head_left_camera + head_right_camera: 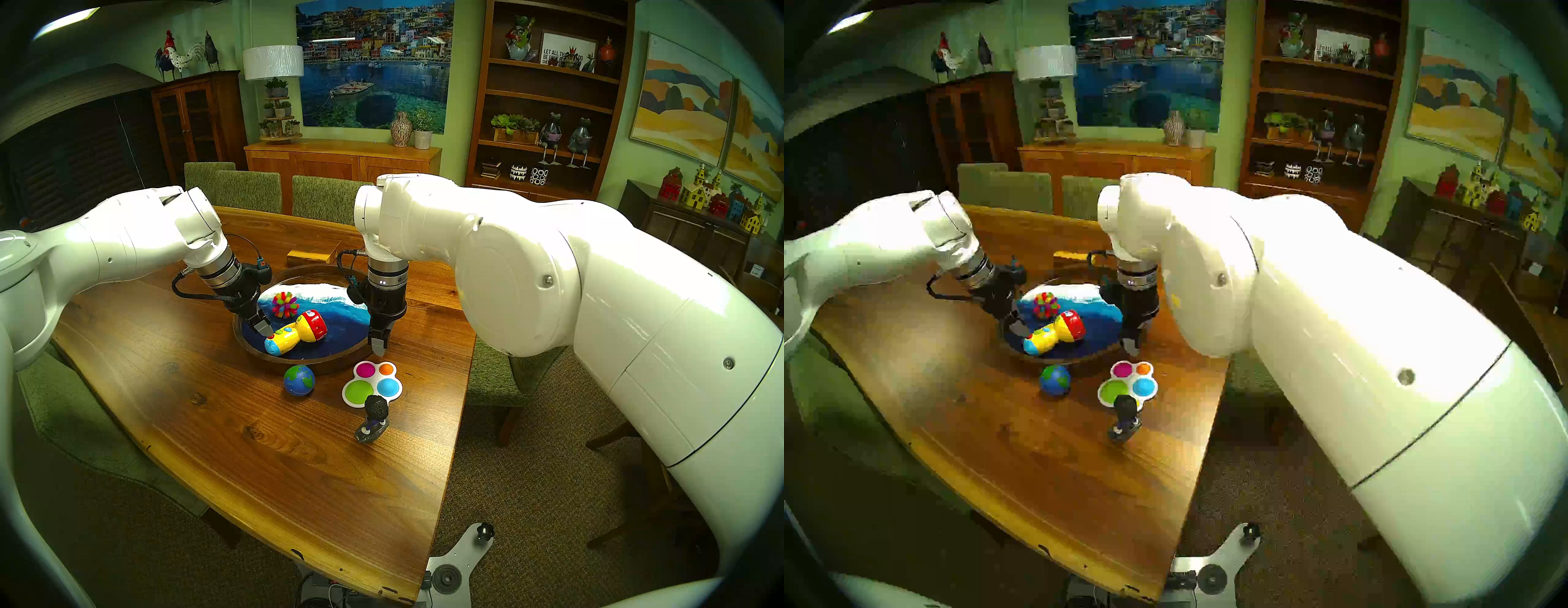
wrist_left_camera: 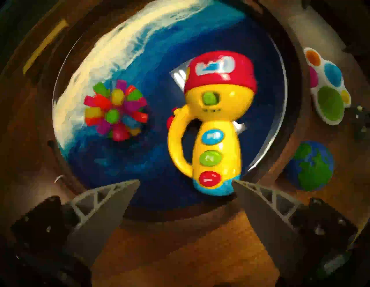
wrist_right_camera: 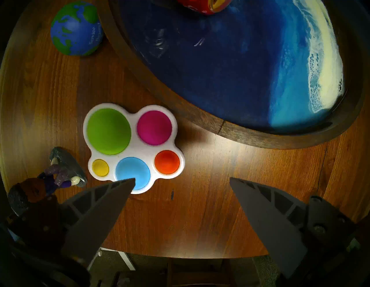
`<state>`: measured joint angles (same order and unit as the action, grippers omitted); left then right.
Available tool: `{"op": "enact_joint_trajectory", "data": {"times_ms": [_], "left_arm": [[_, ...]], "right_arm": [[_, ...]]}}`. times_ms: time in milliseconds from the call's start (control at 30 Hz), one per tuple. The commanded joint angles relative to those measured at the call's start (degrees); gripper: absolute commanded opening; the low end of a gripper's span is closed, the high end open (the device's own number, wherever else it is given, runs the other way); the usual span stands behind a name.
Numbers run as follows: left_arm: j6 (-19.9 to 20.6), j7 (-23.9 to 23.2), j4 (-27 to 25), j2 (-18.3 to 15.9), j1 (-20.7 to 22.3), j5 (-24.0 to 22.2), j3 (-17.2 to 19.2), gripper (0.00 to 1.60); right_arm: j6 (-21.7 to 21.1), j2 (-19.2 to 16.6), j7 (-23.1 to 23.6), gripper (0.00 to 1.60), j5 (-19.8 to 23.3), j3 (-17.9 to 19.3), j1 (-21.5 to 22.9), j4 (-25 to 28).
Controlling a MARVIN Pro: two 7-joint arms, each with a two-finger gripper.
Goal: Put toys in center tray
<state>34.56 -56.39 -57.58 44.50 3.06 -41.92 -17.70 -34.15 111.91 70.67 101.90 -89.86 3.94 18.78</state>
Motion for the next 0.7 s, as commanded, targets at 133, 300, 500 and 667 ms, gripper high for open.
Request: {"op": "enact_joint_trajectory", "data": {"times_ms": [133, 300, 500, 667], "left_arm": [[-1.46, -5.09, -10.52, -6.78, 7.54, 1.79, 4.11, 1.60], [-1.81, -8.41, -15.72, -9.07, 8.76, 3.01, 2.95, 1.60], [-1.27, -10.88, -22.29, -11.98, 8.97, 5.08, 1.71, 1.60], [-0.19, -10.56, -27.23, -13.59, 8.52, 6.99, 0.62, 1.60]], "right_arm": [[0.03, -0.07, 0.01, 1.60, 0.03, 0.06, 2.04, -1.18], [0.02, -0.07, 0.00, 1.60, 0.01, 0.09, 2.05, -1.18], [0.02, -0.08, 0.05, 1.60, -0.02, 0.13, 2.12, -1.19], [0.02, -0.08, 0.09, 1.60, -0.04, 0.17, 2.17, -1.19]]}}
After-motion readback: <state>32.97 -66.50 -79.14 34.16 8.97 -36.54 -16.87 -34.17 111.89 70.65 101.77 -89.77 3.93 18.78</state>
